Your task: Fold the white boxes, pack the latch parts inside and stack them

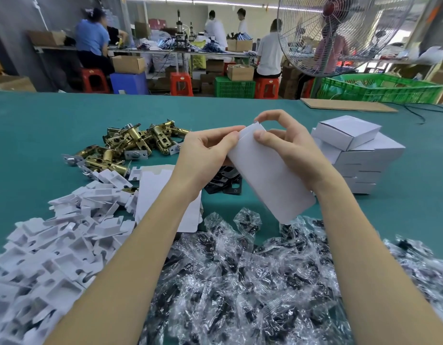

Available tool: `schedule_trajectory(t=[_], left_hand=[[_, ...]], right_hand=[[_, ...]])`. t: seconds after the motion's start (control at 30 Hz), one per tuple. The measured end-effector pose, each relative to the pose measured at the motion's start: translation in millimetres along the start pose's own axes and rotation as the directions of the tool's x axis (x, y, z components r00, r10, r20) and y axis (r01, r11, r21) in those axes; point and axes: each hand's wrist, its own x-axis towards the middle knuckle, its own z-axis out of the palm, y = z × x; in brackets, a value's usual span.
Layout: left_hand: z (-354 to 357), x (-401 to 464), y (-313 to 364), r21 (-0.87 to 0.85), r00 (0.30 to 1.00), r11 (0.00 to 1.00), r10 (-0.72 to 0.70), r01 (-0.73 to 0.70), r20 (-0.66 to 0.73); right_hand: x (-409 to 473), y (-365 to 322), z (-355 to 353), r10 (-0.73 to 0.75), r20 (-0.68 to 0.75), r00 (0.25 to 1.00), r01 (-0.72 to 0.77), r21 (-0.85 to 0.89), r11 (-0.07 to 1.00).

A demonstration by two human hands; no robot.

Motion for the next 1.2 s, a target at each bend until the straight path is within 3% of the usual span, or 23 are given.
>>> schedule_trajectory(t=[0.4,0.5,0.63,0.77,1.2], left_hand=[[3.1,-3.8,-9.3,0.278,0.979,0.941,0.172,-0.196,0.106],[5.8,-4.2,-9.9,0.213,0.984,0.962,0.157,-0.171,0.081],[8.9,-2.0,-12.1,-0.050,0.997,0.996,0.080,-0.079,0.015],[10.8,-1.1,-13.9,-0.290,0.996,0.956,-0.024,0.047,0.082],[13.5,-1.8,-15.7,-0.197,0.999,0.980,-0.009,0.017,0.040]], right_hand=[[-1.4,0.0,-0.6,0.026,-0.022,0.999,-0.026,-0.009,1.000],[-1.0,0.2,-1.6,0.039,-0.025,0.999,-0.039,0.001,0.999],[-1.0,-0.5,-2.1,0.047,-0.017,0.999,-0.046,0.053,0.998],[-1.9,-2.4,-3.1,0.063,-0.004,0.998,-0.061,0.155,0.986],[-1.8,-1.3,-2.8,0.123,0.053,0.991,-0.133,0.265,0.955]])
